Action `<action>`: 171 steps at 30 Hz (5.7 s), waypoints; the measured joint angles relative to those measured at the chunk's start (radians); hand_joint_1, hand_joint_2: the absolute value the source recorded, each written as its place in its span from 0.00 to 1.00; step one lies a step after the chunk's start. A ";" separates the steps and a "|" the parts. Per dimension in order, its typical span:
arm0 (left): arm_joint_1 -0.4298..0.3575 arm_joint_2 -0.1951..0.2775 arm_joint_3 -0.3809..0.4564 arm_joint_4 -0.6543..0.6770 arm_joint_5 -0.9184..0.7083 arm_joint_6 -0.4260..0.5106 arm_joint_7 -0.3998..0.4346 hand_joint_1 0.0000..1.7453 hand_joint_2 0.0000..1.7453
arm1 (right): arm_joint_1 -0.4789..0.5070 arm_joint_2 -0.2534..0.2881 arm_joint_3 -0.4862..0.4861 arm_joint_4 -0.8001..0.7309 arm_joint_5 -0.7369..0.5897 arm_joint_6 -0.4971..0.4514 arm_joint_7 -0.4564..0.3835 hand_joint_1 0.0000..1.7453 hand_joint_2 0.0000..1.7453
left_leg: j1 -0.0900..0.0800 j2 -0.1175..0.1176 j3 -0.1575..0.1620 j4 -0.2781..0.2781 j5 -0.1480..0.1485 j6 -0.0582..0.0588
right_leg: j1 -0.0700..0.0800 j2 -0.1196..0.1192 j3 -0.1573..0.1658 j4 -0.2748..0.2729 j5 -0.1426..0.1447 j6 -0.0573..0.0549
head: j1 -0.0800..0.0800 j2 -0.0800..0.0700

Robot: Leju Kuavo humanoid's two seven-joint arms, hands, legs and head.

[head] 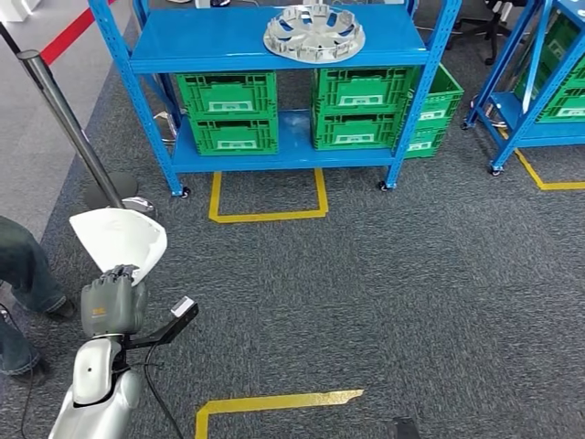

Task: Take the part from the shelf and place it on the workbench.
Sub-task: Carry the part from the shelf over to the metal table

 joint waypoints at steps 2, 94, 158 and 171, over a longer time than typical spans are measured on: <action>-0.002 0.000 0.000 0.001 0.000 -0.002 0.000 1.00 1.00 | -0.001 0.000 0.000 0.000 0.000 0.000 0.001 0.00 0.00 | -0.003 0.000 0.009 0.003 -0.012 -0.008 | 0.004 -0.002 0.036 -0.073 0.026 -0.007 | -0.002 0.000; -0.001 -0.021 0.012 -0.286 -0.006 0.091 -0.035 1.00 1.00 | -0.004 0.017 -0.013 0.005 0.131 -0.007 0.077 0.00 0.00 | 0.015 -0.002 -0.204 0.266 -0.029 -0.044 | -0.010 -0.052 0.092 -0.060 -0.053 -0.024 | -0.015 0.000; 0.033 0.195 -0.116 -0.326 -0.009 0.093 0.252 1.00 1.00 | -0.005 0.022 -0.044 0.005 0.179 0.000 0.084 0.00 0.00 | 0.014 0.050 -0.105 0.074 0.051 -0.048 | -0.006 -0.081 0.110 -0.094 -0.037 -0.016 | -0.011 0.000; 0.043 0.189 -0.127 -0.311 -0.009 0.093 0.271 1.00 1.00 | -0.003 0.022 -0.045 0.004 0.183 -0.001 0.089 0.00 0.00 | 0.012 -0.055 -0.066 0.005 0.053 0.006 | -0.006 -0.001 -0.020 0.133 -0.104 0.019 | 0.000 0.000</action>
